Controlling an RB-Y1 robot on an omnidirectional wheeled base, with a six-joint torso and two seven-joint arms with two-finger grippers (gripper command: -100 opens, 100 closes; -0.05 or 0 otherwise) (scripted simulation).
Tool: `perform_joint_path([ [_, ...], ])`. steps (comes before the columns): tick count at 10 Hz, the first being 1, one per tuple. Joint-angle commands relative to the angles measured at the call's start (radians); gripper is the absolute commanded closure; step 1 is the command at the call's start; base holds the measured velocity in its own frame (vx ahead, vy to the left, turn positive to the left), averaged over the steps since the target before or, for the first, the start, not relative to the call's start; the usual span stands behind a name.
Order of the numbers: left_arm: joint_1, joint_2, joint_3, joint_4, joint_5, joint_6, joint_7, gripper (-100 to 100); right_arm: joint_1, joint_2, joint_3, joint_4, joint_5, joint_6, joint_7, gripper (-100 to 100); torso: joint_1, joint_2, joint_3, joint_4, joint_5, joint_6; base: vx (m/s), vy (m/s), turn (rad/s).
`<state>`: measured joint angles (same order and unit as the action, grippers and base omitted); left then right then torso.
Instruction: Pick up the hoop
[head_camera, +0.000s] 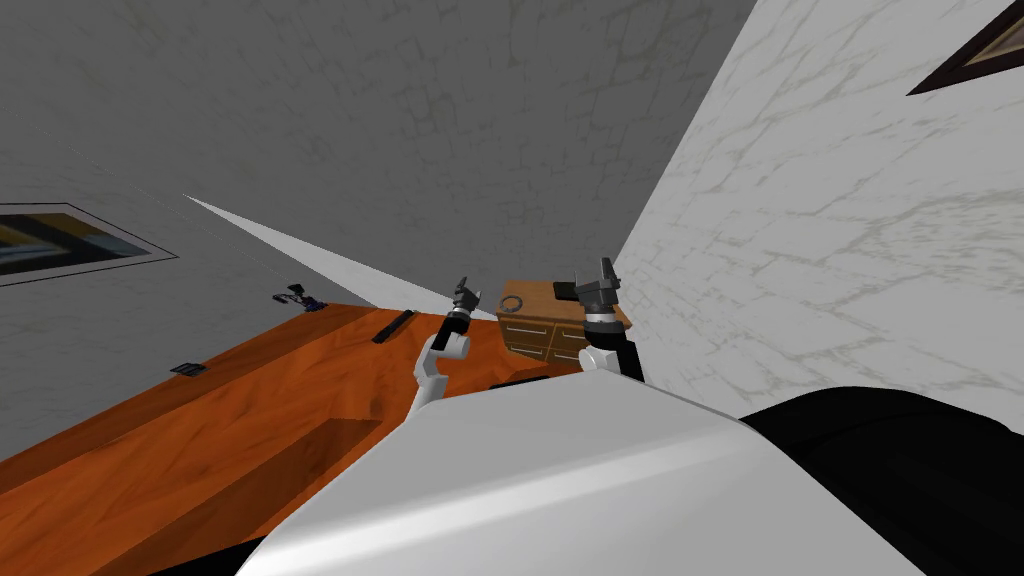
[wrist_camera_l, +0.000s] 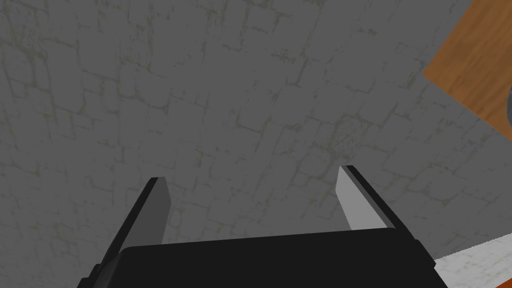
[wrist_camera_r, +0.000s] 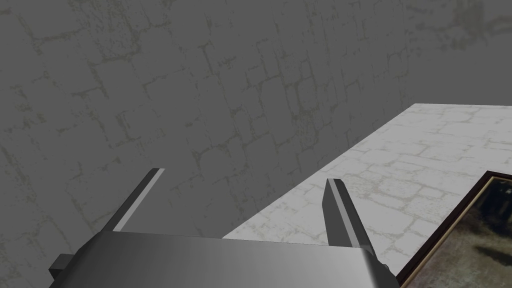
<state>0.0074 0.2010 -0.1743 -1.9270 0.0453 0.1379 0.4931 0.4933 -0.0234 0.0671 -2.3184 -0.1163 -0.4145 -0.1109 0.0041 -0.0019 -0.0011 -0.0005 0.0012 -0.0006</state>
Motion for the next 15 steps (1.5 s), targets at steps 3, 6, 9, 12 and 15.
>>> perform_joint_path([
  [3,-0.044,0.005,-0.008,0.036,0.016,0.088,0.028,-100,0.000,0.000,0.000,0.000,0.000,0.000,0.000,0,-0.002,-0.001,0.000,0.000,-0.001,0.001,0.015,0.037,-0.050],
  [6,-0.115,0.004,-0.027,0.107,0.040,0.172,0.070,-100,0.000,0.000,0.000,0.000,0.000,0.000,0.000,0,-0.001,-0.001,-0.001,0.000,0.000,0.000,0.026,0.056,-0.094],
  [9,-0.149,0.003,-0.036,0.143,0.052,0.242,0.089,-100,0.000,0.000,0.000,0.000,0.000,0.000,0.000,0,-0.002,0.000,0.000,0.000,0.000,0.000,0.016,0.045,-0.053],
  [12,-0.183,0.002,-0.046,0.179,0.065,0.322,0.106,-100,0.000,0.000,0.000,0.000,0.000,0.000,0.000,0,-0.002,-0.002,-0.001,0.000,-0.001,0.000,0.025,0.044,-0.075],
  [15,-0.214,0.000,-0.055,0.215,0.078,0.380,0.122,-100,0.000,0.000,0.000,0.000,0.000,0.000,0.000,0,-0.002,-0.002,-0.001,0.000,0.000,0.000,0.026,0.036,-0.051],
])
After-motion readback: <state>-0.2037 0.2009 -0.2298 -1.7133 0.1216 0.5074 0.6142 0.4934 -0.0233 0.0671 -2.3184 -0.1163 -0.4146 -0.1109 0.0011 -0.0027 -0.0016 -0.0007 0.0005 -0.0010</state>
